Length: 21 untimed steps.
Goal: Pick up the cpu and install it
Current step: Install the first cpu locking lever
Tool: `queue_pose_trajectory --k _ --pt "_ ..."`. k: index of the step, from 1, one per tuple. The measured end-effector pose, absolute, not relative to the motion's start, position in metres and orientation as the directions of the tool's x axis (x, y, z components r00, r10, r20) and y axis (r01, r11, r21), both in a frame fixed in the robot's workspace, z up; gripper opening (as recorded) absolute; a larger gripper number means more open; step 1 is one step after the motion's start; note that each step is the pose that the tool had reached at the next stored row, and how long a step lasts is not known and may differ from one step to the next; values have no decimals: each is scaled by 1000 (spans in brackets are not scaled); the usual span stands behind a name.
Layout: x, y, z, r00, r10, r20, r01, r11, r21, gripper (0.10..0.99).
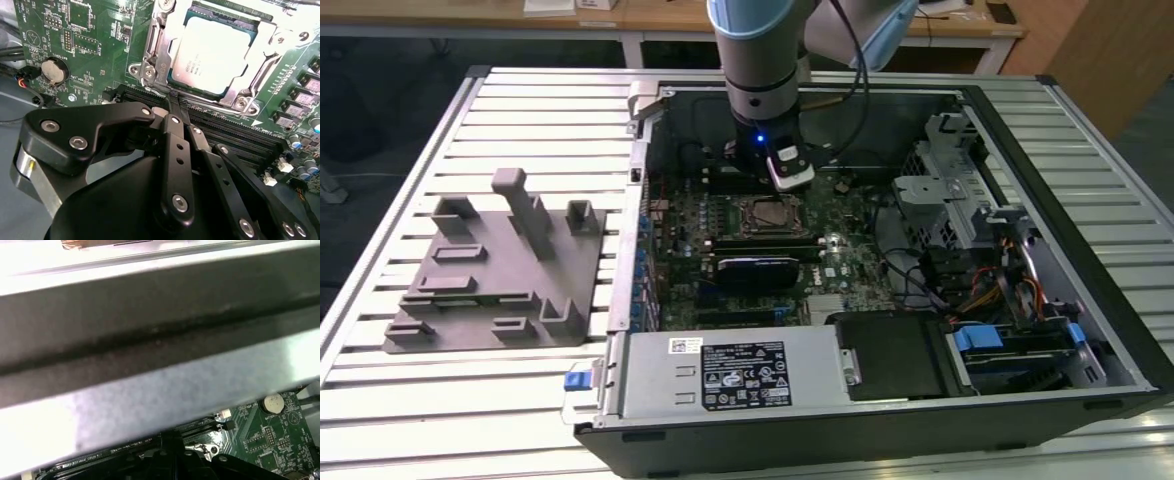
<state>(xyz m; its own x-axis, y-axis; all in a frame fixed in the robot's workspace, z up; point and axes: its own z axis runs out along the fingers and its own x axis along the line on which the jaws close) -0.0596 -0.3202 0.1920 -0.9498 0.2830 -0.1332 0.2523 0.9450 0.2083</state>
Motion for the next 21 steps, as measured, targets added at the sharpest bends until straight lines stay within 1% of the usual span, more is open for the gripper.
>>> queue_pose_trajectory --k 4,11,13,15,21 --pt "-60 -320 195 -950 283 -133 252 945 208 106" --pt "-60 -320 212 -950 283 -133 252 945 208 106" --pt "-60 -320 214 -950 282 -136 252 947 201 106" --pt "-60 -320 216 -950 279 -141 252 950 183 106" --pt "-59 -320 216 -949 269 -164 256 962 96 106"
